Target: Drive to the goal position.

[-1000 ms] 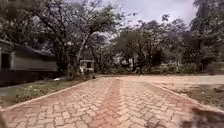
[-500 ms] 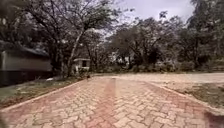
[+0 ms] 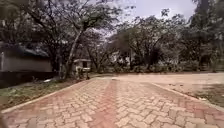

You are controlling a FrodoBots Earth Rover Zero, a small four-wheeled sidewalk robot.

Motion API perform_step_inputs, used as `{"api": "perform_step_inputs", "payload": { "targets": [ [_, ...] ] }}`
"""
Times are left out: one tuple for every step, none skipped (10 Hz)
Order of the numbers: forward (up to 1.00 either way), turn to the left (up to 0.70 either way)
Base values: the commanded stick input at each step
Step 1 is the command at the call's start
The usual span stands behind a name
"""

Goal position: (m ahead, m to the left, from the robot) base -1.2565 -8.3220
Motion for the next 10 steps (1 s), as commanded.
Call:
{"api": "perform_step_inputs", "payload": {
  "targets": [
    [0.70,0.00],
    [0.70,0.00],
    [0.70,0.00],
    [0.70,0.00],
    [0.70,0.00],
    [0.70,-0.17],
    [0.70,-0.35],
    [0.70,-0.35],
    [0.70,-0.35],
    [0.70,-0.35]
  ]
}}
